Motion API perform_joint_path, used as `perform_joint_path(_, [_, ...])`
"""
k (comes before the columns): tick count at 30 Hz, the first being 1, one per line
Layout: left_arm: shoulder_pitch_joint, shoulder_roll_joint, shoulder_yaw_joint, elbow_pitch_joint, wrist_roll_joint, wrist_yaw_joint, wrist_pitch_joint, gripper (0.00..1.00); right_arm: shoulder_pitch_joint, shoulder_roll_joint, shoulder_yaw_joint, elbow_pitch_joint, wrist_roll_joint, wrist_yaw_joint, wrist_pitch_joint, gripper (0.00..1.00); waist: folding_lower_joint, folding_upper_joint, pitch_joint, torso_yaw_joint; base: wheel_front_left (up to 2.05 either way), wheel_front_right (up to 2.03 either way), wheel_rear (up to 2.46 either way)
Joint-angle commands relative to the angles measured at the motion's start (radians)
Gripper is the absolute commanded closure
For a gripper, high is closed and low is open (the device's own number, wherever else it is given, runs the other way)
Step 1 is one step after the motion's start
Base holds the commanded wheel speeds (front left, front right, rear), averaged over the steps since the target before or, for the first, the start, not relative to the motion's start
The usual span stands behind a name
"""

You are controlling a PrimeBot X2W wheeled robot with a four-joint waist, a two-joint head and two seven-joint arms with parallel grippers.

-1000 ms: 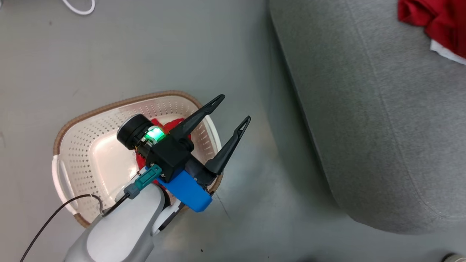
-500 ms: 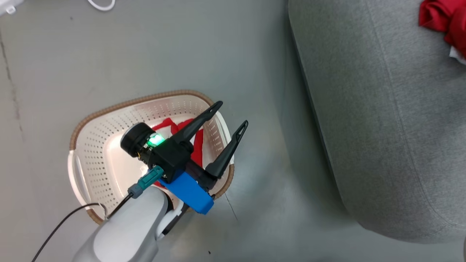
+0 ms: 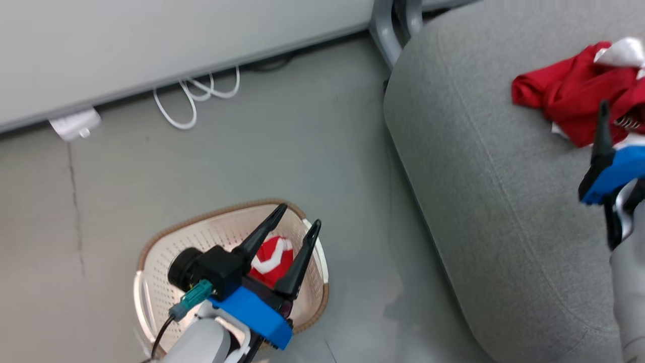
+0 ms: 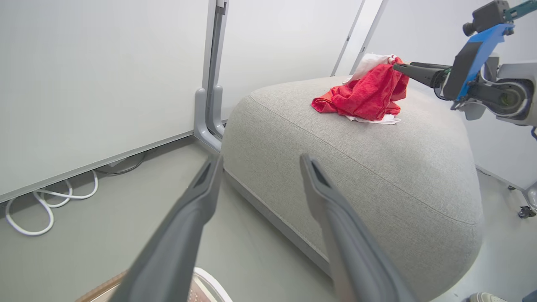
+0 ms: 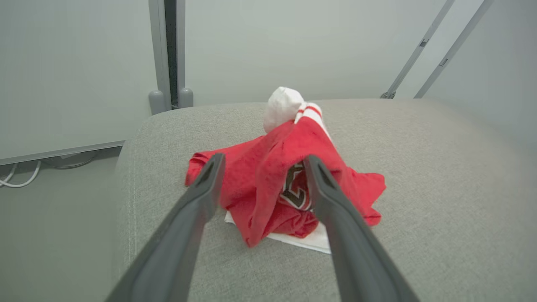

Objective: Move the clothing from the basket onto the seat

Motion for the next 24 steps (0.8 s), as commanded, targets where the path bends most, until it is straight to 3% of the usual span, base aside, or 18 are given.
perform_joint_path(1, [0.023, 0.002, 0.010, 0.002, -0.002, -0.002, -0.004, 0.00, 0.028, 0.007, 0.007, -0.007, 0.010, -0.001, -0.008, 0.00, 0.0003, 0.0000, -0.088, 0.014, 0.00, 0.00, 0.00])
perform_joint_path(7, [0.126, -0.029, 0.102, 0.001, 0.013, -0.003, -0.004, 0.00, 0.219, 0.050, 0.098, -0.142, 0.103, -0.001, -0.027, 0.00, 0.0003, 0.0000, -0.193, 0.058, 0.00, 0.00, 0.00])
perform_joint_path(15, [0.221, -0.041, 0.250, -0.002, 0.046, -0.003, -0.004, 0.00, 0.528, 0.140, 0.159, -0.503, 0.190, -0.001, 0.030, 0.00, 0.0003, 0.0000, -0.256, 0.114, 0.00, 0.00, 0.00])
perform_joint_path(24, [0.277, -0.056, 0.403, 0.002, 0.082, 0.004, -0.004, 0.00, 0.760, 0.194, 0.219, -0.842, 0.173, -0.001, 0.132, 0.00, 0.0003, 0.0000, -0.275, 0.157, 0.00, 0.00, 0.00])
